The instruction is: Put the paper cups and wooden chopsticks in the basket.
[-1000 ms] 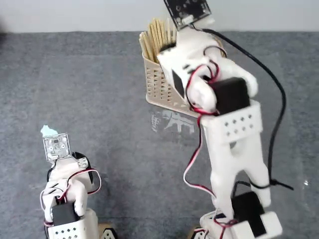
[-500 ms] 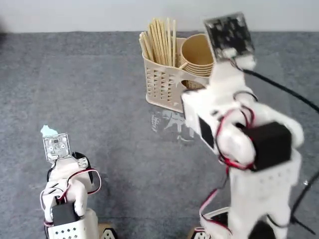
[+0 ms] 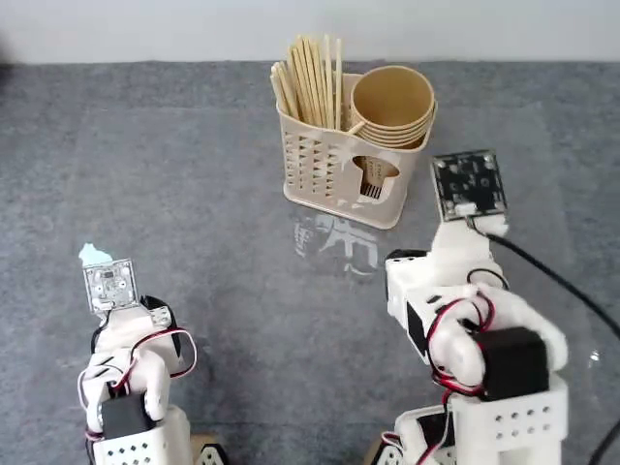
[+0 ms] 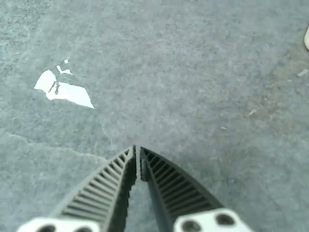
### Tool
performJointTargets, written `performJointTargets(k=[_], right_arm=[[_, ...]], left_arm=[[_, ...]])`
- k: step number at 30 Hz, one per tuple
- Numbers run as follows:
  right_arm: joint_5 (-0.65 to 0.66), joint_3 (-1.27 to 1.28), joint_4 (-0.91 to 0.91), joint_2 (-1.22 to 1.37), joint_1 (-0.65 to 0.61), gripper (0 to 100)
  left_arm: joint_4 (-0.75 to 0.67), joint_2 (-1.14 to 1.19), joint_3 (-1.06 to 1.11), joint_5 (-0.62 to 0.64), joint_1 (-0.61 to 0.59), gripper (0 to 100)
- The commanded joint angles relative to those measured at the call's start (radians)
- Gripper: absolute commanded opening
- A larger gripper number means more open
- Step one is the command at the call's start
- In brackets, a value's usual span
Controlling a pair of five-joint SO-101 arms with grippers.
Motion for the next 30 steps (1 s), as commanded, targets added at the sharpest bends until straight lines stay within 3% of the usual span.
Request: performJointTargets(k=[1,18,21,25,30], right_arm=[[-0.009,0.186,-0.174,-0.104,0.088,0.9],[-0.006,0.953,-0.553,-0.486,0.26,0.9],[-0.005,1.056,-0.559,-0.591,0.262,0.9],[-0.003,1.162,-0.55,-0.745,0.26,0.9],[-0.008,1.158,-0.443,-0.788,0.243,0.9]], left_arm=[[-0.023,-0.015,-0.008,-0.006,0.003,1],[-0.023,-0.015,-0.008,-0.006,0.005,1],[-0.025,-0.015,-0.008,-0.006,0.015,1],[-0.018,-0.015,-0.008,-0.006,0.121,1],[-0.017,-0.014,-0.008,-0.006,0.152,1]])
